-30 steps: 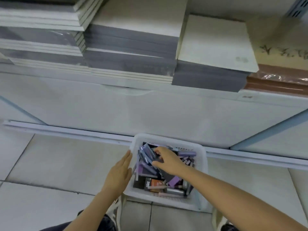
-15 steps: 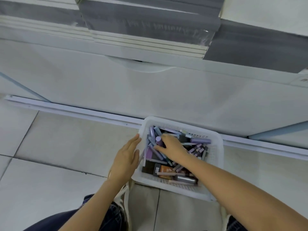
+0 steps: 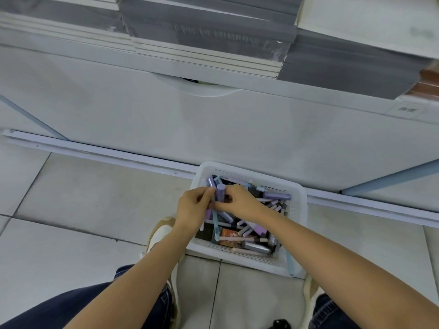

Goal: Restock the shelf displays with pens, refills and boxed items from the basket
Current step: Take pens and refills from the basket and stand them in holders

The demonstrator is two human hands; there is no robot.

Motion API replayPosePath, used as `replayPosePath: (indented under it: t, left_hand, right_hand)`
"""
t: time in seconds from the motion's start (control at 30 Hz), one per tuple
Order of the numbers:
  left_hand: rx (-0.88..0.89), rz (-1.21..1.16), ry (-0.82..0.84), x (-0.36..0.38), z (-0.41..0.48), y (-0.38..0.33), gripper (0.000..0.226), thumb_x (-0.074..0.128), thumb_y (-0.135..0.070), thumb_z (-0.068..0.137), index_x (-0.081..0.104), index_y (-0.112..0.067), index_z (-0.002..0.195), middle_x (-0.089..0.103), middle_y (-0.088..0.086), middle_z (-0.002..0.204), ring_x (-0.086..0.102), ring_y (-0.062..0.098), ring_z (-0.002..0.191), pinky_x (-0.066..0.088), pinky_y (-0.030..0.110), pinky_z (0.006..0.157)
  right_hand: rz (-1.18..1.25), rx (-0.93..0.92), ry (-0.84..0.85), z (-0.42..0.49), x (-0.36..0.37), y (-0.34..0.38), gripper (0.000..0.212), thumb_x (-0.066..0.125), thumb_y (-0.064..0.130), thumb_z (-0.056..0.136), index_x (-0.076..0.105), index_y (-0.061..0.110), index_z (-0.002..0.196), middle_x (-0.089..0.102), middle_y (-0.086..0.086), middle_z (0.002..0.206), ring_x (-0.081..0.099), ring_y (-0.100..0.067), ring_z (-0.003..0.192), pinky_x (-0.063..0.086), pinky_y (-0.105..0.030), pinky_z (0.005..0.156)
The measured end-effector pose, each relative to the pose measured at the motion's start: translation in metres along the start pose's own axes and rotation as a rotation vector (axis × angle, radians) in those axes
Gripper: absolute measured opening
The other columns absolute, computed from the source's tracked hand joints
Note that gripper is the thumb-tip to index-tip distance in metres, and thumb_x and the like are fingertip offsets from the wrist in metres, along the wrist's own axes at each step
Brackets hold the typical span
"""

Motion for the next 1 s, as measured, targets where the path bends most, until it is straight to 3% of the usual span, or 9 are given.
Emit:
replayPosePath:
  t: [0.13, 0.23, 0.43, 0.53, 0.63, 0.7, 0.77, 0.87, 1.0]
  left_hand:
    - [-0.113, -0.089, -0.134, -0.02, 0.001, 0.021, 0.027, 0.048, -0.028, 0.101, 0.067, -0.011, 0.092, 0.073, 0.003, 0.085, 0.07, 0.019, 0.083, 0.057, 0.033, 0.08]
    - [-0.141, -0.022, -0.143, -0.024, -0.001, 0.029, 0.025, 0.05, -0.03, 0.099, 0.067, -0.014, 0.089, 0.071, 0.001, 0.083, 0.069, 0.02, 0.08, 0.057, 0.034, 0.079]
    - [0.028, 0.44, -0.264, -0.032, -0.002, 0.016, 0.012, 0.06, -0.022, 0.094, 0.066, -0.021, 0.104, 0.053, -0.004, 0.093, 0.049, 0.006, 0.075, 0.031, 0.009, 0.061]
    - [0.079, 0.279, -0.175, -0.025, 0.002, 0.014, 0.012, 0.059, -0.028, 0.094, 0.062, -0.023, 0.105, 0.056, -0.006, 0.094, 0.054, 0.006, 0.078, 0.037, 0.011, 0.064]
    - [0.018, 0.039, 0.04, 0.003, 0.006, 0.013, 0.022, 0.058, -0.032, 0.095, 0.062, -0.016, 0.11, 0.061, -0.001, 0.1, 0.06, 0.011, 0.089, 0.046, 0.016, 0.072]
    - [-0.022, -0.032, 0.015, 0.007, 0.006, 0.015, 0.021, 0.053, -0.026, 0.098, 0.063, -0.008, 0.105, 0.065, 0.005, 0.093, 0.063, 0.016, 0.085, 0.05, 0.019, 0.072]
    - [-0.056, -0.107, -0.126, -0.006, 0.009, 0.018, 0.022, 0.049, -0.023, 0.1, 0.061, -0.006, 0.097, 0.065, 0.003, 0.08, 0.062, 0.014, 0.074, 0.049, 0.014, 0.063]
    - [-0.094, -0.223, -0.278, -0.026, 0.012, 0.022, 0.024, 0.048, -0.022, 0.101, 0.06, -0.002, 0.095, 0.065, 0.003, 0.075, 0.06, 0.015, 0.067, 0.053, 0.023, 0.066]
    - [-0.127, -0.256, -0.241, -0.028, 0.014, 0.027, 0.026, 0.048, -0.02, 0.099, 0.058, 0.004, 0.1, 0.053, 0.007, 0.067, 0.05, 0.018, 0.063, 0.048, 0.036, 0.066]
  right_hand:
    - [0.046, 0.057, 0.041, -0.001, -0.003, -0.013, 0.018, 0.068, 0.031, 0.088, 0.069, 0.014, 0.091, 0.07, 0.008, 0.083, 0.064, -0.004, 0.075, 0.053, -0.021, 0.075]
    - [-0.067, 0.121, -0.078, 0.002, -0.017, -0.032, 0.029, 0.069, 0.029, 0.088, 0.06, 0.01, 0.109, 0.066, -0.002, 0.104, 0.064, -0.017, 0.093, 0.052, -0.03, 0.085]
    - [-0.072, 0.081, -0.236, 0.007, -0.017, -0.039, 0.014, 0.069, 0.025, 0.087, 0.061, 0.014, 0.09, 0.068, -0.005, 0.098, 0.065, -0.016, 0.086, 0.052, -0.031, 0.081]
    - [0.034, 0.044, -0.135, 0.016, -0.004, -0.025, 0.014, 0.071, 0.026, 0.086, 0.057, 0.028, 0.082, 0.068, 0.0, 0.091, 0.065, -0.012, 0.078, 0.054, -0.031, 0.076]
    - [0.031, 0.046, 0.068, 0.024, 0.014, -0.012, 0.019, 0.073, 0.027, 0.082, 0.067, 0.02, 0.099, 0.069, 0.001, 0.092, 0.066, -0.015, 0.085, 0.056, -0.033, 0.08]
    - [0.061, 0.042, 0.152, 0.024, 0.021, -0.007, 0.021, 0.073, 0.028, 0.081, 0.068, 0.024, 0.101, 0.071, 0.001, 0.09, 0.069, -0.017, 0.085, 0.057, -0.034, 0.083]
    - [0.083, 0.03, 0.06, 0.026, 0.012, -0.007, 0.017, 0.07, 0.029, 0.084, 0.071, 0.025, 0.101, 0.073, 0.001, 0.09, 0.069, -0.018, 0.084, 0.057, -0.037, 0.084]
    - [-0.022, 0.092, -0.354, 0.026, -0.021, -0.025, 0.021, 0.067, 0.024, 0.089, 0.064, 0.016, 0.108, 0.067, 0.004, 0.096, 0.064, -0.011, 0.086, 0.055, -0.037, 0.087]
    - [-0.309, 0.122, -0.327, 0.036, 0.001, -0.032, 0.045, 0.071, 0.039, 0.083, 0.053, 0.015, 0.116, 0.057, -0.002, 0.11, 0.055, -0.017, 0.1, 0.048, -0.031, 0.085]
Point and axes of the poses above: each hand's wrist, its own z-axis towards the middle knuckle, its own x-axis out of the palm, y = z × x, the point moved 8 cm from there along z, towards the middle knuckle
